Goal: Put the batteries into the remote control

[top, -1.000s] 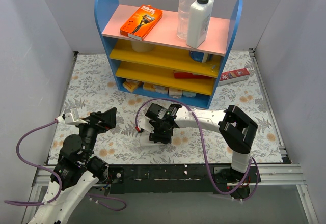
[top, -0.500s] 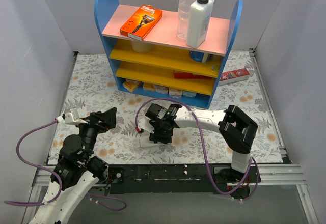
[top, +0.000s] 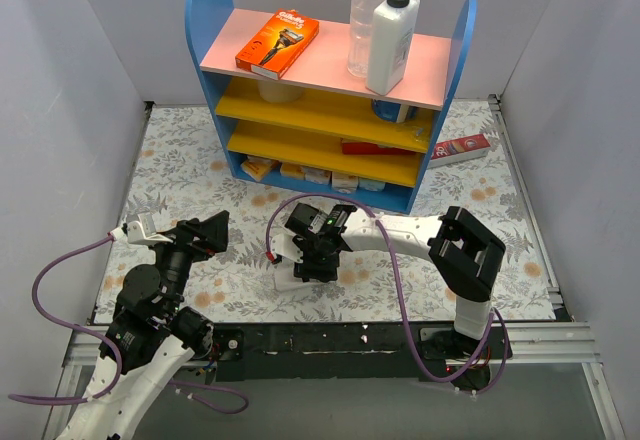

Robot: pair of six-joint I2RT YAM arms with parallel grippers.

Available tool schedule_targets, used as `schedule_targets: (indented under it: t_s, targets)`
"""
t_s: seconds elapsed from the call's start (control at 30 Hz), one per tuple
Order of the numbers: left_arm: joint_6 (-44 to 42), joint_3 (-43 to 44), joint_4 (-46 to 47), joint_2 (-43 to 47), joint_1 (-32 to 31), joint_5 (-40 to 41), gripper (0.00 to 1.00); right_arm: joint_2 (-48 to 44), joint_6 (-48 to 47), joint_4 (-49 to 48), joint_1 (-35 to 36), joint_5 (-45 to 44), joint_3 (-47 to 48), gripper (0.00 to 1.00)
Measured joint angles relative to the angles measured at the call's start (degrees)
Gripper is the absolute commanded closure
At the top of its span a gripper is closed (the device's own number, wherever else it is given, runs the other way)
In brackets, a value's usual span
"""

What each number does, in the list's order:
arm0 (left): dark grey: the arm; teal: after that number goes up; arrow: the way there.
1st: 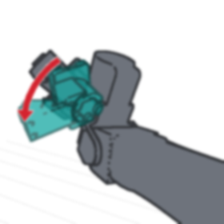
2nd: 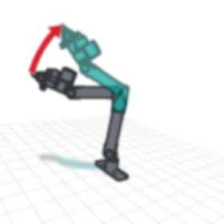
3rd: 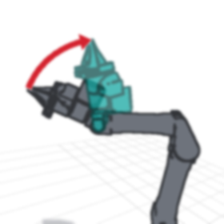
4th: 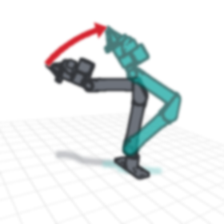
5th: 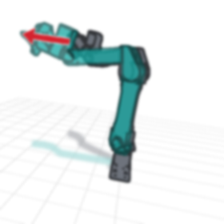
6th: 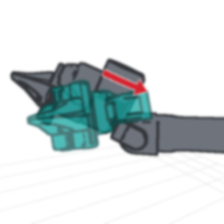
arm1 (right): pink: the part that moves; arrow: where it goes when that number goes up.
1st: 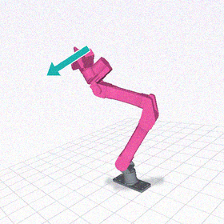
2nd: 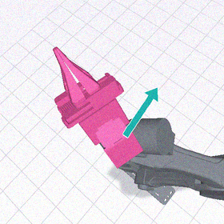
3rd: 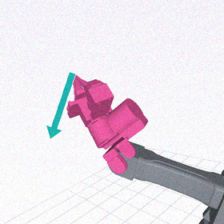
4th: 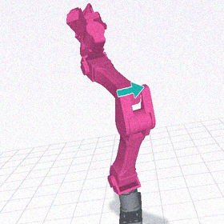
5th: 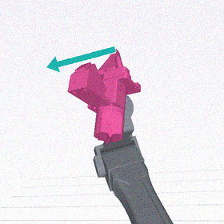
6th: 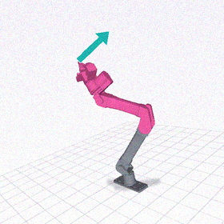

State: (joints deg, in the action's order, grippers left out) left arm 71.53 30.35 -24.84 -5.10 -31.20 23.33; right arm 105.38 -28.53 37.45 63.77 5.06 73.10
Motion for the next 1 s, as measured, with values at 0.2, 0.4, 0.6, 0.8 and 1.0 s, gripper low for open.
schedule_targets:
  t_s: [0.2,0.4,0.6,0.8,1.0]
  targets:
    - [-0.07,0.0,0.0,0.0,0.02,0.0,0.02,0.02,-0.42,0.02,-0.02,0.39,0.0,0.46]
    - [-0.17,0.0,0.0,0.0,0.02,-0.02,0.02,0.11,-1.29,0.24,-0.02,0.55,0.28,0.41]
    - [-0.2,0.0,0.0,0.0,0.02,-0.02,0.02,0.11,-1.75,0.28,-0.02,0.72,0.31,0.39]
    - [-0.2,0.0,0.0,0.0,0.13,-0.02,0.02,0.11,-1.97,0.39,-0.02,0.72,0.31,0.37]
    - [-0.2,0.0,0.0,0.0,0.24,-0.02,0.02,0.11,-2.16,0.39,-0.02,0.72,0.31,0.34]
